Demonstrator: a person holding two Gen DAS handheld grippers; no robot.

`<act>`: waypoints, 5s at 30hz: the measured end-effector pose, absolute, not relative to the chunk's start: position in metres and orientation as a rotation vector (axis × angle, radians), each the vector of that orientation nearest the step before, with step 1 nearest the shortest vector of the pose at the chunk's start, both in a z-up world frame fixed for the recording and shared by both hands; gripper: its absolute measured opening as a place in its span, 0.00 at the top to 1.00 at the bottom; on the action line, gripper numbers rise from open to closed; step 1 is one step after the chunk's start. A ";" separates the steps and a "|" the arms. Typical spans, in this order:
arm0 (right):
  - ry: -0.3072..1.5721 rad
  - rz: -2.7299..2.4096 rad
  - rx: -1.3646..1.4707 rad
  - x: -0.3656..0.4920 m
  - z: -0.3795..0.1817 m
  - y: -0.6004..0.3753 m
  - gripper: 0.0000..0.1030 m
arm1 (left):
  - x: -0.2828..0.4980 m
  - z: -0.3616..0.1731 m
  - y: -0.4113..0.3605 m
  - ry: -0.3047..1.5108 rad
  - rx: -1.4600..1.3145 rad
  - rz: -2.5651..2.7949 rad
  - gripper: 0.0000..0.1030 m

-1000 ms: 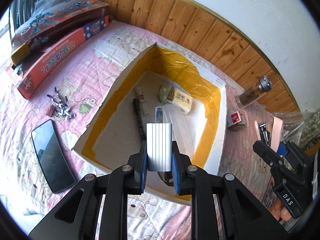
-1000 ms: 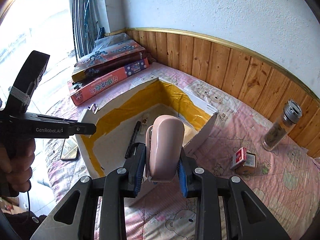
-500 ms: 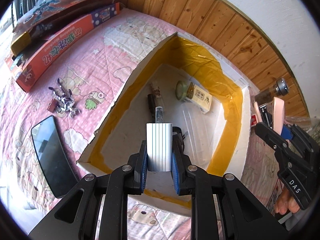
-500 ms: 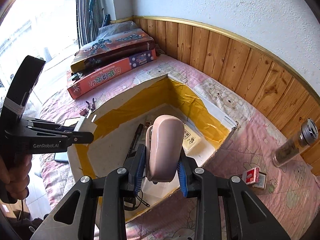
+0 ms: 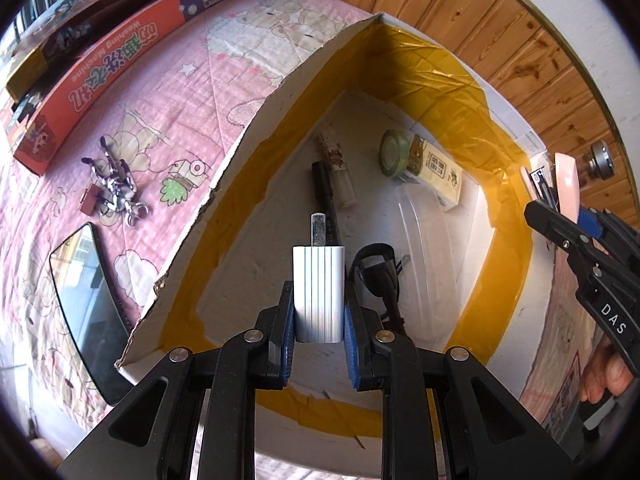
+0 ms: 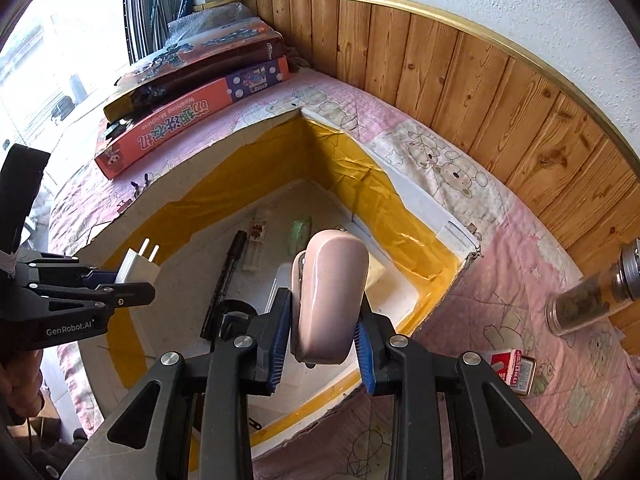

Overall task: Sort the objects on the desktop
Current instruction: 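Carry the charger plug and pink stapler over the cardboard box with both grippers, then open the right gripper to drop the stapler while the left gripper drops the charger, then move both grippers back toward the red staple box and gold tin, then grasp the red-and-white staple box with the left gripper while the right gripper grasps the gold tin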

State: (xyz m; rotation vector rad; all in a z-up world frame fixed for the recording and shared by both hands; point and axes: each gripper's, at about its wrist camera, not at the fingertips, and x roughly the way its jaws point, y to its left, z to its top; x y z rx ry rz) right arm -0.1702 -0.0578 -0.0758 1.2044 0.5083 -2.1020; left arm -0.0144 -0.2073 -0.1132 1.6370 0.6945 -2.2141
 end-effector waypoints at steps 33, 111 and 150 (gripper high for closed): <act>0.585 -2.053 1.307 -0.196 -0.112 -0.065 0.70 | -0.021 -0.136 -0.215 0.663 1.693 -2.121 0.79; -0.410 -2.312 1.455 -0.178 -0.137 0.173 0.62 | -0.068 -0.060 -0.005 0.401 1.860 -2.580 0.74; -0.026 -2.337 1.376 -0.271 -0.185 0.156 0.47 | -0.285 -0.166 -0.015 0.719 1.869 -2.382 0.65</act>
